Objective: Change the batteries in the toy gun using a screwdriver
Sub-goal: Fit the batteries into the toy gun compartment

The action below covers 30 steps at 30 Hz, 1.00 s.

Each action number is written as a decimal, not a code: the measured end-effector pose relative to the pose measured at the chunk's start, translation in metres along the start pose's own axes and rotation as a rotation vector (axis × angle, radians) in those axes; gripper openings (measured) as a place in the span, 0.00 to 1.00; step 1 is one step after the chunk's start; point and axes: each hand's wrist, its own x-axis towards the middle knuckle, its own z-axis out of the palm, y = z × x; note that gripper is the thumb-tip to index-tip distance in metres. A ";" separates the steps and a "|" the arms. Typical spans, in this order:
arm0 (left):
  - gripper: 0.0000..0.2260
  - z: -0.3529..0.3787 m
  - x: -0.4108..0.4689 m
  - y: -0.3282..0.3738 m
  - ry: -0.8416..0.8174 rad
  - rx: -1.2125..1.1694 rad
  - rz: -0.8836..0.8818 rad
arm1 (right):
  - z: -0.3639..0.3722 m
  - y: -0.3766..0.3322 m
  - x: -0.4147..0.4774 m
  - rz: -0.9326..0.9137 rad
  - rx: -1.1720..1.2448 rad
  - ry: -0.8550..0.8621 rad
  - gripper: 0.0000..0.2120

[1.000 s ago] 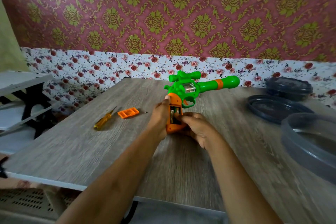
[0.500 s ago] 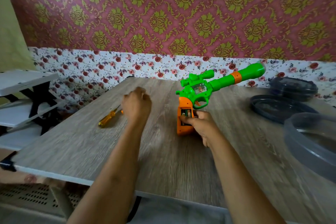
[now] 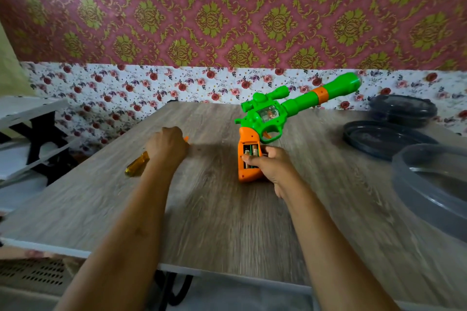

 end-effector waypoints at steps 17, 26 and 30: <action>0.11 -0.022 -0.052 0.041 -0.365 -1.653 0.073 | 0.001 0.001 -0.013 -0.092 0.037 0.045 0.11; 0.14 -0.009 -0.069 0.042 -0.041 -1.406 0.277 | -0.005 0.004 -0.020 -0.125 0.019 0.075 0.10; 0.16 -0.009 -0.076 0.045 -0.089 -1.394 0.416 | -0.008 0.009 -0.021 -0.171 0.016 0.102 0.09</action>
